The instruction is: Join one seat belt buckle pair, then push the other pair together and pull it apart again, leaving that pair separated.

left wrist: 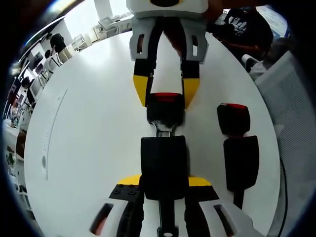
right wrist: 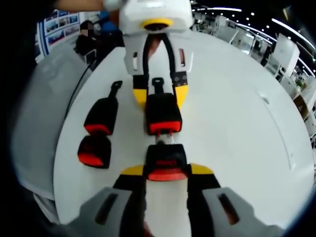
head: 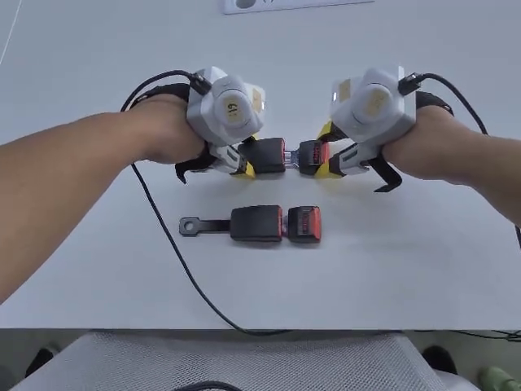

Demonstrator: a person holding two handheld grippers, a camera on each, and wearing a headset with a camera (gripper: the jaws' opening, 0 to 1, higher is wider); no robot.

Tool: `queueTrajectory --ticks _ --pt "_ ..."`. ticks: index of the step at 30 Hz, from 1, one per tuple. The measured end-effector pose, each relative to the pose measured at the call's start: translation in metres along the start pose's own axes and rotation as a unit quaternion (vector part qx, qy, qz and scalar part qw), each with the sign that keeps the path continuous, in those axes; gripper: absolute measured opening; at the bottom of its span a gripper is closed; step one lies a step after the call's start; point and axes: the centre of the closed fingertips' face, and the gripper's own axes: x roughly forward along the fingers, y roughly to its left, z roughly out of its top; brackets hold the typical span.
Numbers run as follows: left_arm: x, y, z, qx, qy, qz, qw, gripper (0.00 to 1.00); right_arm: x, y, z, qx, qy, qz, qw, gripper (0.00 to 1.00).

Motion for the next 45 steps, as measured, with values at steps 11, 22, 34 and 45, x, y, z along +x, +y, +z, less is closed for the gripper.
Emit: queueTrajectory --ticks 11,22,34,45 --pt "0.001 0.000 0.000 0.002 -0.006 -0.007 1.0000 0.31 0.006 0.002 0.011 -0.007 0.008 -0.002 0.9999 0.28" --pt "0.000 -0.002 0.002 0.000 -0.002 -0.005 1.0000 0.31 0.007 0.000 0.005 -0.010 0.012 -0.009 0.9998 0.29" --pt "0.002 0.000 -0.001 -0.002 -0.008 -0.005 1.0000 0.31 -0.002 -0.002 -0.006 -0.007 0.021 -0.013 0.9997 0.30" --pt "0.003 0.001 -0.001 0.004 -0.007 -0.003 1.0000 0.32 -0.004 -0.001 -0.009 -0.010 0.019 -0.018 0.9996 0.32"
